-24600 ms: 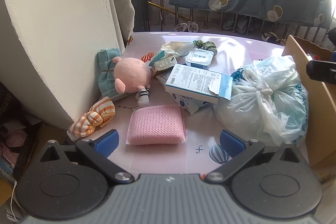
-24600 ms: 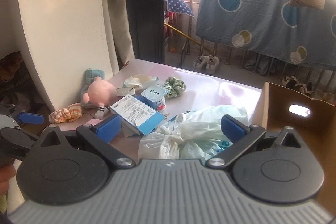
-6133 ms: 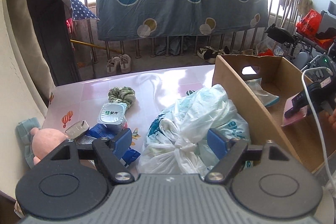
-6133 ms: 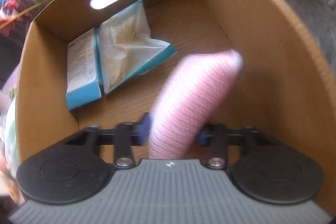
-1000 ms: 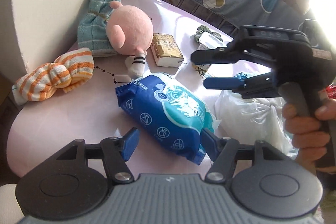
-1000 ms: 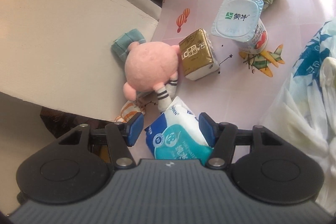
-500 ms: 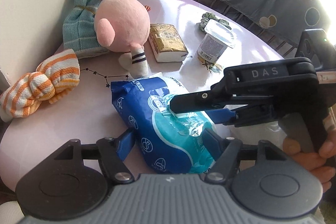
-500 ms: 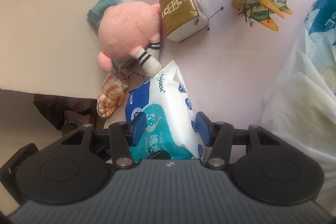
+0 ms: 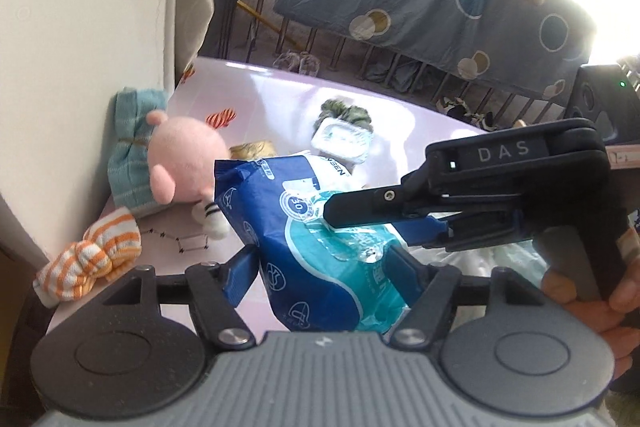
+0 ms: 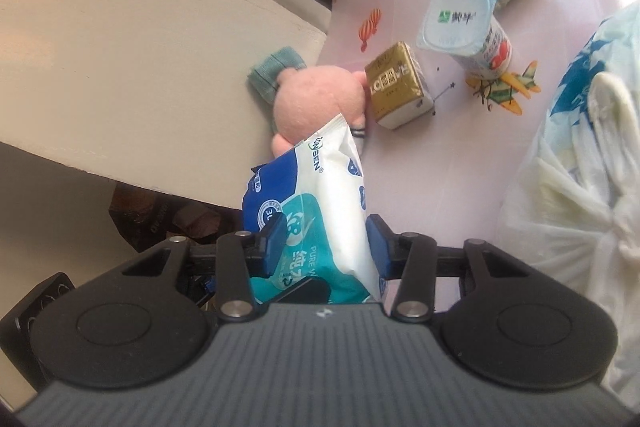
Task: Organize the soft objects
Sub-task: 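Carry the wet-wipe pack with the right gripper into the cardboard box, then lower the wet-wipe pack into the box and open the right gripper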
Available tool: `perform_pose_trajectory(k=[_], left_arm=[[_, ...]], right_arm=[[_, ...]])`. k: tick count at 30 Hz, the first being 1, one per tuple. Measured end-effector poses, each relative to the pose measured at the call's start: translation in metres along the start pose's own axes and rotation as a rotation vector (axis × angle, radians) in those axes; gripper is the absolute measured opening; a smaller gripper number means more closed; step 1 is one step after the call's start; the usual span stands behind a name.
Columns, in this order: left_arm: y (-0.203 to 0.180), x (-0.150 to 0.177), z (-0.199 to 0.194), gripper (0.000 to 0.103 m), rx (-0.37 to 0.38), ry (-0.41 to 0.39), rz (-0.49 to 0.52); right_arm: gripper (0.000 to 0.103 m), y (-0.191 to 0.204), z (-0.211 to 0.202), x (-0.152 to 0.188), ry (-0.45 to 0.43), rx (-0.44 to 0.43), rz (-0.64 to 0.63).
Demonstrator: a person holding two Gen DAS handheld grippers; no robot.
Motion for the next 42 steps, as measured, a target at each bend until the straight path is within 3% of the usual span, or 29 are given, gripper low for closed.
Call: perform_pose_trajectory(k=[6,11,17,22,27,30,33,38,42], left_arm=[[-0.074,-0.036,-0.026,0.07,0.072,-0.086,0.145],[-0.163,-0.062,-0.019,0.071,0.19,-0.121,0.293],[-0.267,-0.071,0.02,0.071,0.327,-0.087,0.437],[-0.323,-0.065,0.059,0.071,0.349,-0.028,0.53],[-0.335,-0.057,0.091,0.071,0.293,0.037,0.586],[-0.325,-0.055,0.095,0.072,0.266,0.039,0.598],[-0.309,-0.056,0.093,0.072,0.27,0.039,0.568],[-0.276,-0.059,0.077,0.072,0.269,0.017,0.516],[-0.249,-0.056,0.063,0.072,0.25,0.004,0.483]], right_arm=[[0.043,-0.01,-0.102,0.011,-0.159,-0.07,0.002],[0.043,-0.048,-0.203,0.023,-0.321,-0.077,0.039],[0.043,-0.123,-0.306,0.042,-0.498,-0.027,0.147],[0.044,-0.191,-0.339,0.046,-0.564,-0.014,0.251],[0.044,-0.245,-0.321,0.029,-0.55,-0.04,0.331],[0.044,-0.274,-0.303,0.013,-0.49,-0.015,0.382],[0.044,-0.289,-0.291,0.005,-0.456,0.078,0.4],[0.044,-0.286,-0.291,0.001,-0.474,0.2,0.36],[0.046,-0.287,-0.283,-0.002,-0.429,0.277,0.358]])
Point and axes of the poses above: each gripper's, at about its wrist camera, not at the fingertips, and z roughly the way its jaws point, y to its left, x to its underside, the point moved 1 cm from there along z, roughly the way its jaws point, and after that the axes turned 10 degrees about z, right-handed, at the moved point
